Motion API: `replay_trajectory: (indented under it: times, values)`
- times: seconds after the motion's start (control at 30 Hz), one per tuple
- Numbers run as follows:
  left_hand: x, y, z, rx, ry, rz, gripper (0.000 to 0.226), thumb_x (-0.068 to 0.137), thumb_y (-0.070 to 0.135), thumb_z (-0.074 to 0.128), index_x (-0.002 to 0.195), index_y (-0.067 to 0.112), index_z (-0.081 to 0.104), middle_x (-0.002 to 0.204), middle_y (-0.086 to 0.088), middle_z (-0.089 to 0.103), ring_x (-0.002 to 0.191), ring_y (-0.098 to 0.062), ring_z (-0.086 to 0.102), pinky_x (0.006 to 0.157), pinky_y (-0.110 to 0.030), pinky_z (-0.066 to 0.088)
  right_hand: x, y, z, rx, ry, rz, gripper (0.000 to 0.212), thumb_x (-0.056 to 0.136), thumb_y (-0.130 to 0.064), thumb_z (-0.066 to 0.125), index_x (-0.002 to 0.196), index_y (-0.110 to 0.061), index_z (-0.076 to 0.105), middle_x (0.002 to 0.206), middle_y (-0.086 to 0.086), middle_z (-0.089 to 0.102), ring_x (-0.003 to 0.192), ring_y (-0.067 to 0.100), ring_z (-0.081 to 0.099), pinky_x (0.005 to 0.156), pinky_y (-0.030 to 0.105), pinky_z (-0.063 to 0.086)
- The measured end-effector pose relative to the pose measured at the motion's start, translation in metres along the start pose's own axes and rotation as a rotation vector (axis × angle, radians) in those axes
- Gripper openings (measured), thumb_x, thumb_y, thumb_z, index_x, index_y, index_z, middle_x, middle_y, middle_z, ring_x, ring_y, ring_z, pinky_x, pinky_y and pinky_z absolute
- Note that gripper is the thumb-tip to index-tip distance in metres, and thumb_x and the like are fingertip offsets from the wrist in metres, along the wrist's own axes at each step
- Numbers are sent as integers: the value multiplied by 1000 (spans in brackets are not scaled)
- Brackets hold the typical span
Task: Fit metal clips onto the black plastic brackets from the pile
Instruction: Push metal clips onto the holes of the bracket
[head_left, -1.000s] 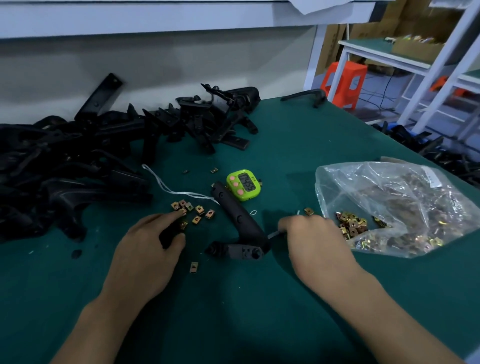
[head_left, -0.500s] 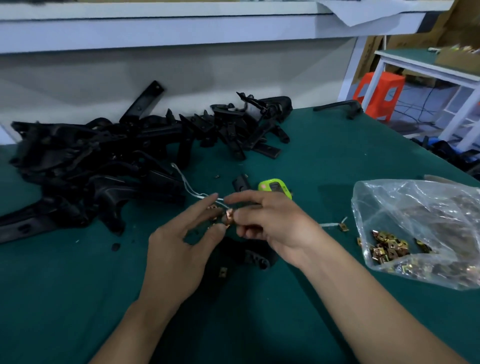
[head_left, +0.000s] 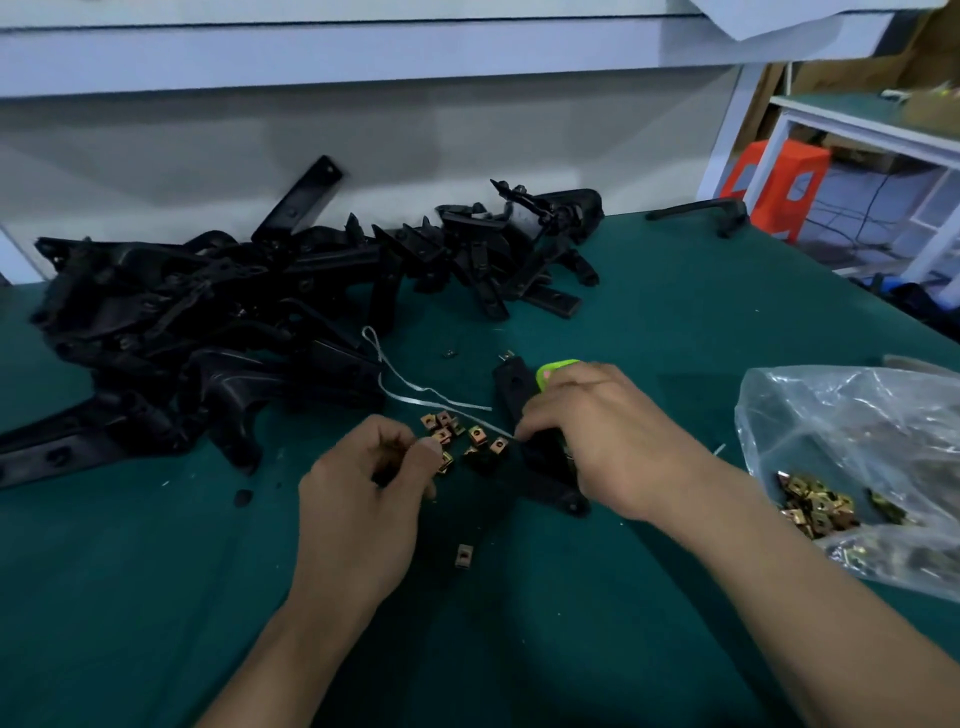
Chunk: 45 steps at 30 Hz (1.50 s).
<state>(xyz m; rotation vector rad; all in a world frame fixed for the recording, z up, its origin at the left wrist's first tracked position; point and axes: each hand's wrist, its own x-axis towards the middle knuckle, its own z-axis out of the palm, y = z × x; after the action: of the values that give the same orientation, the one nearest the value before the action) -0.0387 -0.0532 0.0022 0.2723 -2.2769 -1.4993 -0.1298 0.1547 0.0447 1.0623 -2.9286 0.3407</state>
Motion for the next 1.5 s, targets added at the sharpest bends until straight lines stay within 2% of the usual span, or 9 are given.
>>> replay_trajectory:
  times: [0.13, 0.27, 0.47, 0.87, 0.97, 1.07, 1.23, 1.37, 1.5]
  values:
    - [3, 0, -1, -42, -30, -45, 27, 98, 28, 59, 73, 20, 60, 54, -3, 58, 44, -5, 42, 42, -16, 35, 0, 0, 5, -129, -48, -195, 46, 72, -7, 68, 113, -28, 73, 139, -4, 60, 142, 26, 35, 122, 37, 9]
    - [4, 0, 0, 38, -63, -15, 21, 95, 29, 62, 75, 22, 66, 55, -3, 56, 46, -4, 43, 45, -13, 35, 1, 2, 8, -238, -93, -302, 51, 75, -13, 62, 124, -25, 64, 137, -5, 60, 146, 28, 30, 122, 37, -4]
    - [5, -1, -1, 66, -68, -28, 18, 84, 26, 79, 80, 43, 77, 74, 20, 74, 73, 3, 67, 64, -4, 45, 4, 0, 3, -381, -142, -388, 69, 83, -32, 8, 133, -28, 56, 136, -9, 60, 145, 25, 33, 124, 42, -4]
    - [12, -11, -1, -137, -103, -110, 21, 92, 21, 71, 84, 38, 80, 78, 6, 78, 70, -12, 71, 62, -18, 55, 0, -7, -3, -494, -100, -434, 52, 92, -23, 16, 129, -27, 53, 131, -5, 57, 137, 26, 39, 124, 46, 3]
    - [13, -10, -1, -190, -89, -153, 19, 91, 20, 71, 81, 33, 81, 77, 3, 78, 68, -11, 68, 62, -19, 53, -1, -4, -8, -472, 34, -426, 34, 87, -17, 36, 116, -25, 50, 104, -7, 62, 115, 23, 51, 123, 45, 11]
    - [12, -5, 0, -278, -120, -195, 19, 91, 16, 71, 80, 26, 81, 77, -2, 78, 66, -7, 66, 61, -16, 52, -3, -2, -14, -431, 230, -318, 42, 66, -12, 56, 106, -22, 49, 73, -9, 48, 82, 21, 48, 108, 39, 33]
    - [7, 6, -1, -444, -173, -213, 8, 81, 21, 79, 77, 14, 81, 79, -10, 77, 69, -10, 67, 65, -16, 53, -18, -24, 12, -307, 416, -57, 18, 49, -14, 64, 64, -21, 55, 69, -4, 52, 72, 23, 47, 74, 36, 37]
    - [5, 8, -4, -461, -231, -129, 17, 74, 30, 79, 75, 13, 80, 77, -9, 77, 72, -10, 70, 68, -16, 53, -23, -34, 38, -325, 391, 16, 38, 38, -20, 83, 53, -20, 48, 54, 1, 51, 54, 26, 50, 63, 34, 41]
    - [3, 8, -3, -443, -328, -93, 16, 81, 28, 76, 81, 13, 81, 84, -10, 78, 80, -15, 73, 74, -19, 53, -25, -36, 42, -311, 365, -51, 43, 35, -13, 78, 54, -23, 40, 50, 1, 50, 48, 26, 50, 55, 32, 45]
